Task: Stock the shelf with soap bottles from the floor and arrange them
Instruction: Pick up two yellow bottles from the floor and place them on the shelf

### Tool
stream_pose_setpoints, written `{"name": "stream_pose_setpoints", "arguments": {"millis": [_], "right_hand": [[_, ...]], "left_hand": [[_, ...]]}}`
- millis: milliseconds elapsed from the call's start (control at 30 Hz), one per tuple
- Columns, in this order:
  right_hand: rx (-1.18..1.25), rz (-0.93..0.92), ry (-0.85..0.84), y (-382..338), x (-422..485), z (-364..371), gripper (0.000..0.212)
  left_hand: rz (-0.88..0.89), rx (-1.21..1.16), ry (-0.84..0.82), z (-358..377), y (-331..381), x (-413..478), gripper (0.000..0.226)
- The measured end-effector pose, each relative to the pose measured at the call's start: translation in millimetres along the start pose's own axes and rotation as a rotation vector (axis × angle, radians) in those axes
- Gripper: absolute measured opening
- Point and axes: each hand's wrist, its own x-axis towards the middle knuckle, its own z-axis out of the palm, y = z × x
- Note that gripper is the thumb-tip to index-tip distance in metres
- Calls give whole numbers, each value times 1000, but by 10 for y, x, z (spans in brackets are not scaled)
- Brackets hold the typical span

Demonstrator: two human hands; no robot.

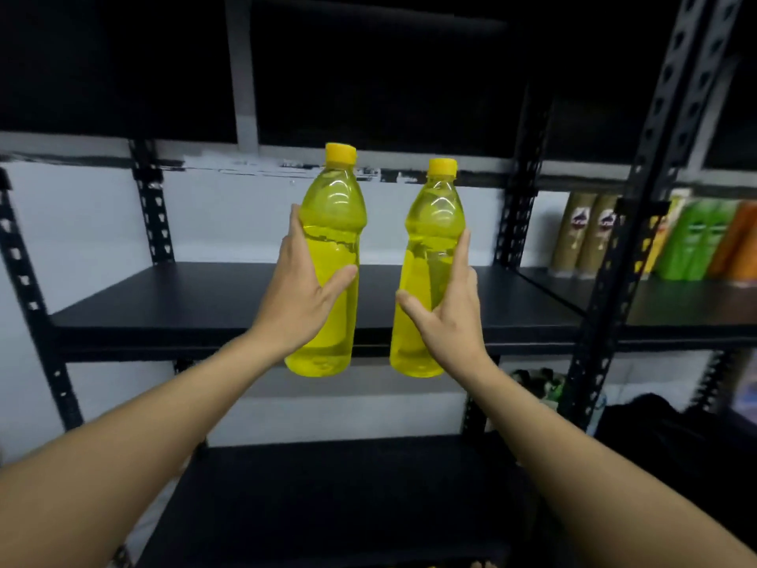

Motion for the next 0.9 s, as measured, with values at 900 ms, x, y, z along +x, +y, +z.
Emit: {"name": "stream_pose_setpoints", "arguments": {"millis": [900], "right_hand": [[-221, 65, 178, 1519, 1343, 663, 119]], "left_hand": [[-22, 121, 172, 1609, -1052, 1160, 93]]}}
